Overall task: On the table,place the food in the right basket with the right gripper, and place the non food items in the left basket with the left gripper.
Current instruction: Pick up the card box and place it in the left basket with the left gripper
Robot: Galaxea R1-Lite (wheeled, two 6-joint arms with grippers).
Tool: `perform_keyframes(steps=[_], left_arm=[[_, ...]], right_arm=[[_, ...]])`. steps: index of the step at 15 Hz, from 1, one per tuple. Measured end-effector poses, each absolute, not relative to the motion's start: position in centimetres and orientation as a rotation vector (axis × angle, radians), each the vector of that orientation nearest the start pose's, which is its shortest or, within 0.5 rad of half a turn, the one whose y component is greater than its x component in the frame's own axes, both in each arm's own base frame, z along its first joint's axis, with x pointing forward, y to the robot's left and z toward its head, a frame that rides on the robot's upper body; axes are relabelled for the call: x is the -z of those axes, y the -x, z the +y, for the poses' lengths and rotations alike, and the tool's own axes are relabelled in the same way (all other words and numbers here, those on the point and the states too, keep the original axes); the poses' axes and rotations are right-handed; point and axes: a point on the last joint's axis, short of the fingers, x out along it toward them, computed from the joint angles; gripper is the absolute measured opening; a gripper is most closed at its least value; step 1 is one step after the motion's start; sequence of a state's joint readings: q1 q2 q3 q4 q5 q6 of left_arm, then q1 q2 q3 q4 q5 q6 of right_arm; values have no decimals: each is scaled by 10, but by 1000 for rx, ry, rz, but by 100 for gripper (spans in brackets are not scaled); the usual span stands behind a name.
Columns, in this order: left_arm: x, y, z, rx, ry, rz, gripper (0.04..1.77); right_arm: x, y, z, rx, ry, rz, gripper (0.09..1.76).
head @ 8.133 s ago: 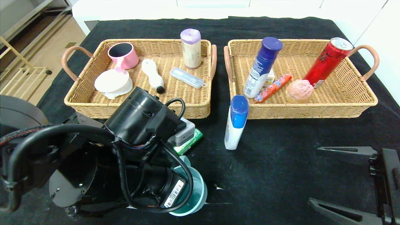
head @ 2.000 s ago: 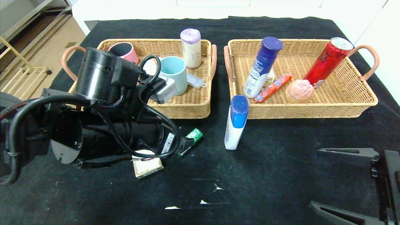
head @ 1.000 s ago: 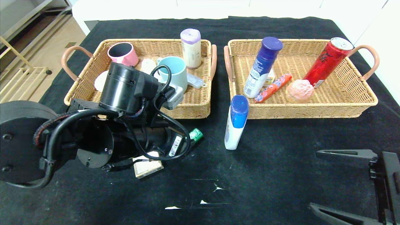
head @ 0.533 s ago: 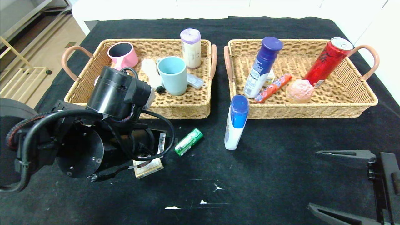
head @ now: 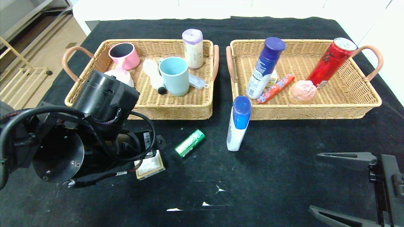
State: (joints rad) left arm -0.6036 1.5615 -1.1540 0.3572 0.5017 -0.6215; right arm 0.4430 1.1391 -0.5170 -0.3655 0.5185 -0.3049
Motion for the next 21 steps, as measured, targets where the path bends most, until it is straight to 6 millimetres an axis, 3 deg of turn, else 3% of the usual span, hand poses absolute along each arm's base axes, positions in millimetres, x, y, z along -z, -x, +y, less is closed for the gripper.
perform_keyframes(steps=[10, 21], left_arm=[[-212, -221, -129, -119, 239, 727, 172], [-200, -241, -133, -124, 269, 700, 172]], right_arm=[[-205, -137, 78, -990, 277, 121, 171], [-205, -138, 77, -987, 277, 122, 171]])
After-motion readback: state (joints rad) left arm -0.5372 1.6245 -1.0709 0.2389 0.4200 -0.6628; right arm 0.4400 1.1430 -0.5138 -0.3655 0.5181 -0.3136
